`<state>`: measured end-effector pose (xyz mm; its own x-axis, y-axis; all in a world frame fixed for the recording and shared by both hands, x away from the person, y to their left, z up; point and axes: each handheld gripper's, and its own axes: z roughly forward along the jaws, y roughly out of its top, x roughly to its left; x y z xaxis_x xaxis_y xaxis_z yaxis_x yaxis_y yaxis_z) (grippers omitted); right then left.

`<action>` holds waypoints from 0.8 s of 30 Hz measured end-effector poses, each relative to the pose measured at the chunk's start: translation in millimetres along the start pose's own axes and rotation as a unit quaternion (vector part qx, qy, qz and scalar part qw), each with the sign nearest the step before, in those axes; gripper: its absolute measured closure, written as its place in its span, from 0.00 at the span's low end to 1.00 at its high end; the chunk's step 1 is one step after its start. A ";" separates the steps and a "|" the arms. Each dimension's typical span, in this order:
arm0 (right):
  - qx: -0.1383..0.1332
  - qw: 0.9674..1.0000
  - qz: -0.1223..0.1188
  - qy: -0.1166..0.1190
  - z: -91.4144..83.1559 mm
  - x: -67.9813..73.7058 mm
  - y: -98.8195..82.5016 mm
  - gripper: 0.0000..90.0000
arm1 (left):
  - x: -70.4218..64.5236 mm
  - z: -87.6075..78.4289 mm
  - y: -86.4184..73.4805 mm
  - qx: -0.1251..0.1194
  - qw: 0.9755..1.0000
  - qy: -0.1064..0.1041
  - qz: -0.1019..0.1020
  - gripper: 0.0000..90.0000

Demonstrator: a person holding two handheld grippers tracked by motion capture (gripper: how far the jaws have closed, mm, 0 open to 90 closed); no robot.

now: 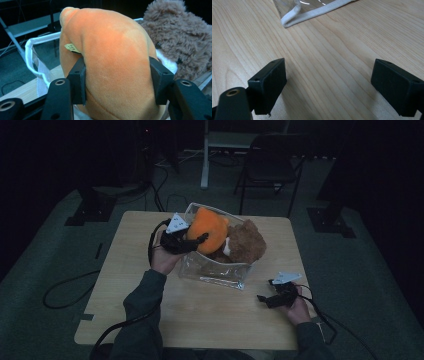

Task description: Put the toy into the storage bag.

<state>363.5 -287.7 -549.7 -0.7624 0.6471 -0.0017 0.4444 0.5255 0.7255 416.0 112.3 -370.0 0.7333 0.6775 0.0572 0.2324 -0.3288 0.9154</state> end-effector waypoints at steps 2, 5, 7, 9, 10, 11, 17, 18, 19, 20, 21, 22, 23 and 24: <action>0.000 1.000 0.000 0.000 0.0 0.0 0.0 0.14 | 0.0 0.0 0.0 0.000 1.000 0.000 0.000 0.48; 0.000 1.000 0.000 0.000 0.0 0.0 0.0 0.14 | -0.4 2.0 -1.6 0.005 1.000 0.004 -0.002 0.48; 0.000 1.000 0.000 0.000 0.1 -0.2 0.0 0.14 | -0.5 1.8 -2.0 0.005 1.000 0.004 -0.003 0.47; -0.001 1.000 0.000 0.000 0.2 -0.2 0.1 0.14 | -0.6 1.7 -2.2 0.004 1.000 0.005 -0.004 0.47; 0.000 1.000 0.000 0.000 0.2 -0.2 0.1 0.14 | -0.6 1.5 -2.6 0.005 1.000 0.005 -0.004 0.47; 0.000 1.000 0.000 0.000 0.2 -0.2 0.1 0.14 | -0.7 1.4 -2.8 0.006 1.000 0.005 -0.004 0.47; 0.000 1.000 0.000 0.000 0.2 -0.2 0.1 0.14 | -0.4 2.0 -5.3 0.006 1.000 0.001 -0.009 0.45; 0.000 1.000 0.000 0.000 0.2 -0.2 0.1 0.14 | -0.4 2.2 -5.8 0.007 1.000 0.000 -0.011 0.44; 0.000 1.000 0.000 0.000 0.2 -0.2 0.1 0.14 | -0.4 2.4 -6.4 0.008 1.000 0.001 -0.011 0.44; 0.000 1.000 0.000 0.000 0.2 -0.2 0.1 0.14 | -0.4 2.5 -6.9 0.009 1.000 0.001 -0.011 0.44; 0.000 1.000 0.000 0.000 0.2 -0.2 0.1 0.14 | -0.3 2.6 -7.4 0.010 1.000 0.000 -0.011 0.44; 0.000 1.000 0.000 0.000 0.2 -0.2 0.1 0.14 | -0.3 2.7 -7.9 0.011 1.000 0.000 -0.011 0.44; 0.000 1.000 0.000 0.000 0.2 -0.2 0.1 0.14 | -0.5 2.9 -8.4 0.011 1.000 0.000 -0.012 0.43; 0.000 1.000 0.000 0.000 0.2 -0.2 0.1 0.14 | -0.7 3.0 -8.8 0.011 1.000 -0.001 -0.013 0.43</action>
<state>363.8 -287.7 -549.7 -0.7618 0.6478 -0.0014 0.4446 0.5245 0.7261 415.4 112.7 -379.3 0.7279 0.6849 0.0330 0.2651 -0.3255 0.9076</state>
